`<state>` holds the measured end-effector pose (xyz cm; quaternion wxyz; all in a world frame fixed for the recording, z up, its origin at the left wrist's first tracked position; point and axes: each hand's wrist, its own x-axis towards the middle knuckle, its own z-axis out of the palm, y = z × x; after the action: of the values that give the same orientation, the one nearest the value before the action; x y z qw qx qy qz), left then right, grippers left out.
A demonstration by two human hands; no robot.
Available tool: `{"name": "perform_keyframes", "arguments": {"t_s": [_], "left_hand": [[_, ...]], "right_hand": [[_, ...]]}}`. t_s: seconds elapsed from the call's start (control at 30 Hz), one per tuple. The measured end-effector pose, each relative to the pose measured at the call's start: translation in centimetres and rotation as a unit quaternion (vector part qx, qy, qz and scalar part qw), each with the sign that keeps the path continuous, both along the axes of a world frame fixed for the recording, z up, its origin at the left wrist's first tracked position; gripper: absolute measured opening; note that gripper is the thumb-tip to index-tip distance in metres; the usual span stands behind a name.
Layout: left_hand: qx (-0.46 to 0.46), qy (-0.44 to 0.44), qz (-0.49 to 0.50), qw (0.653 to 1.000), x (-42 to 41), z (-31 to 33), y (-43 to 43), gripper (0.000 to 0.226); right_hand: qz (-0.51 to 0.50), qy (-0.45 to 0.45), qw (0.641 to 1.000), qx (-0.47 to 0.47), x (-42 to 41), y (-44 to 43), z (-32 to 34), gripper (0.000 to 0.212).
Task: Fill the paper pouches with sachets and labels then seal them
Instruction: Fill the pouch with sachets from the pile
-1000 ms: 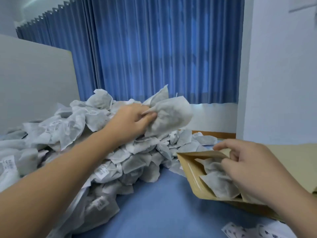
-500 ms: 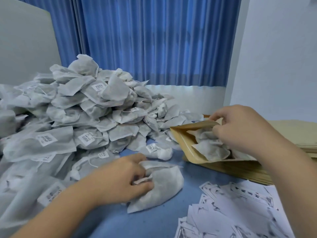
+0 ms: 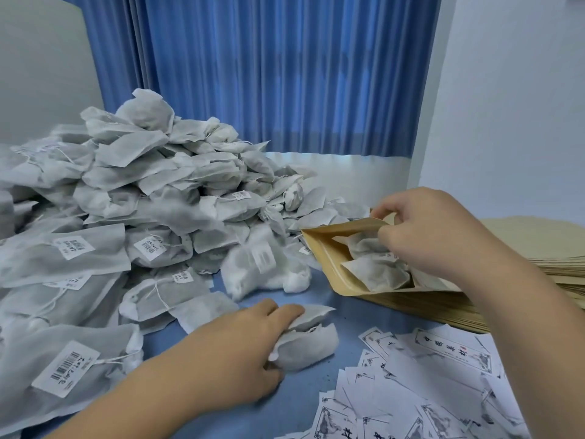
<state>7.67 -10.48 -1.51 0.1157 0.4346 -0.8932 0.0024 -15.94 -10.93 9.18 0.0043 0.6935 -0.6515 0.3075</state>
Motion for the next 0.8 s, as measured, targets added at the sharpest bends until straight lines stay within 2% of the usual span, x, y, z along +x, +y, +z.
{"name": "perform_keyframes", "arguments": {"t_s": [0.17,0.23,0.3,0.37,0.43,0.5,0.6,0.73,0.8], "left_hand": [[0.010,0.103,0.004,0.995,1.3,1.1,-0.8,0.050],[0.011,0.174,-0.002,0.985,1.9,1.8,-1.0,0.044],[-0.028,0.256,-0.027,0.966,2.1,2.4,-1.0,0.043],[-0.096,0.299,-0.042,0.948,1.9,2.8,-0.8,0.048],[-0.137,0.303,-0.059,0.941,1.1,3.2,-0.6,0.049],[-0.137,0.294,-0.079,0.943,0.1,3.5,-0.5,0.049],[-0.150,0.237,-0.084,0.956,-1.8,4.1,-0.6,0.048],[-0.197,0.222,-0.098,0.950,-3.9,6.1,-0.7,0.052],[-0.222,0.186,-0.118,0.950,-4.5,7.0,-1.0,0.051]], "right_hand": [[0.024,-0.006,1.000,0.013,-0.1,0.2,0.0,0.023],[0.041,-0.007,0.999,0.026,-0.2,0.3,0.0,0.023],[0.054,-0.004,0.998,0.033,-0.1,0.3,0.0,0.025],[0.062,0.001,0.998,0.031,0.0,0.3,0.0,0.030],[0.067,0.006,0.997,0.027,0.3,0.3,-0.1,0.034],[0.067,0.010,0.997,0.026,0.4,0.3,-0.1,0.033],[0.063,0.018,0.998,0.025,0.6,0.2,-0.2,0.026],[0.066,-0.018,0.998,0.008,0.3,0.0,-0.2,0.021],[0.056,-0.028,0.998,0.001,-0.1,-0.1,0.0,0.023]]}}
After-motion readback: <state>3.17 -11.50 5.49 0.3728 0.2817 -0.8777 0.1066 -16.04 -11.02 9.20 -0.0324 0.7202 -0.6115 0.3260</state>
